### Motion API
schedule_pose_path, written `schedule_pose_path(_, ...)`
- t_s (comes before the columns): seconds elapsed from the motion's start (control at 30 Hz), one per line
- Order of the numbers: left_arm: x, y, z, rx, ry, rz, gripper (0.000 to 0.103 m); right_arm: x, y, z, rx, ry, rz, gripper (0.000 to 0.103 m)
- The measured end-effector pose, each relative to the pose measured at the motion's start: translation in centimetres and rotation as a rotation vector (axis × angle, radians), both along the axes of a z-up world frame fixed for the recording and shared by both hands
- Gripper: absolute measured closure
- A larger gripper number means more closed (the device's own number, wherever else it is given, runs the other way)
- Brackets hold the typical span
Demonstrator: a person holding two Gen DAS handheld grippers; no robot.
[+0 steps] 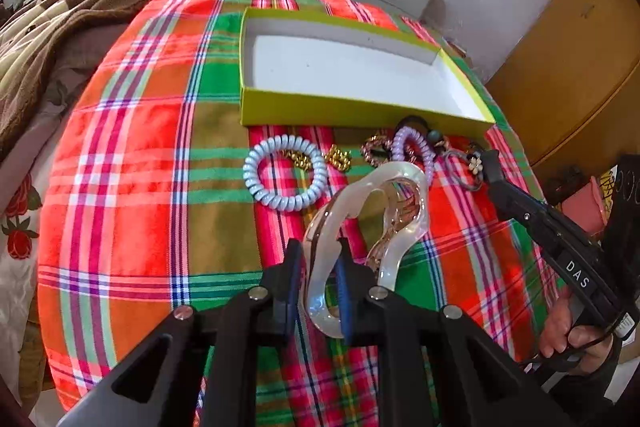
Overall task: Organize jewelry
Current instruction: 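Carry the claw clip and black band over the box lid with both grippers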
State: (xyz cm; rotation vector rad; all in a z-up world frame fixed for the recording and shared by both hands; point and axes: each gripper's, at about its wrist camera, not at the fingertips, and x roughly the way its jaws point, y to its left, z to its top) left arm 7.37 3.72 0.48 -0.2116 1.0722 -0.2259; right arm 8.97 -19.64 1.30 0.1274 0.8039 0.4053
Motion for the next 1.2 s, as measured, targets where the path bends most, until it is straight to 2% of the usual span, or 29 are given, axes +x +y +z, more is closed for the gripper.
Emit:
schedule_pose_path(0.4,0.7,0.6,3.9,-0.016,-0.072,0.017,0.086,0.5,-0.6,2.8,-0.006,-0.054,-0.003,0.093)
schedule_pose_path(0.67,4.4,1.2,5.8,-0.004,-0.110,0.035,0.086,4.6,-1.1,4.7,-0.036,-0.061,0.010,0.093)
schedule_pose_path(0.9,9.2,1.9,5.6,-0.011,-0.104,0.061,0.086,9.4,-1.4,4.3,-0.069,-0.029,0.007,0.093)
schedule_pose_path(1.2,15.2,2.0,2.9,-0.002,-0.051,0.078,0.086,15.4,-0.5,2.3,-0.137,0.024,0.029,0.093)
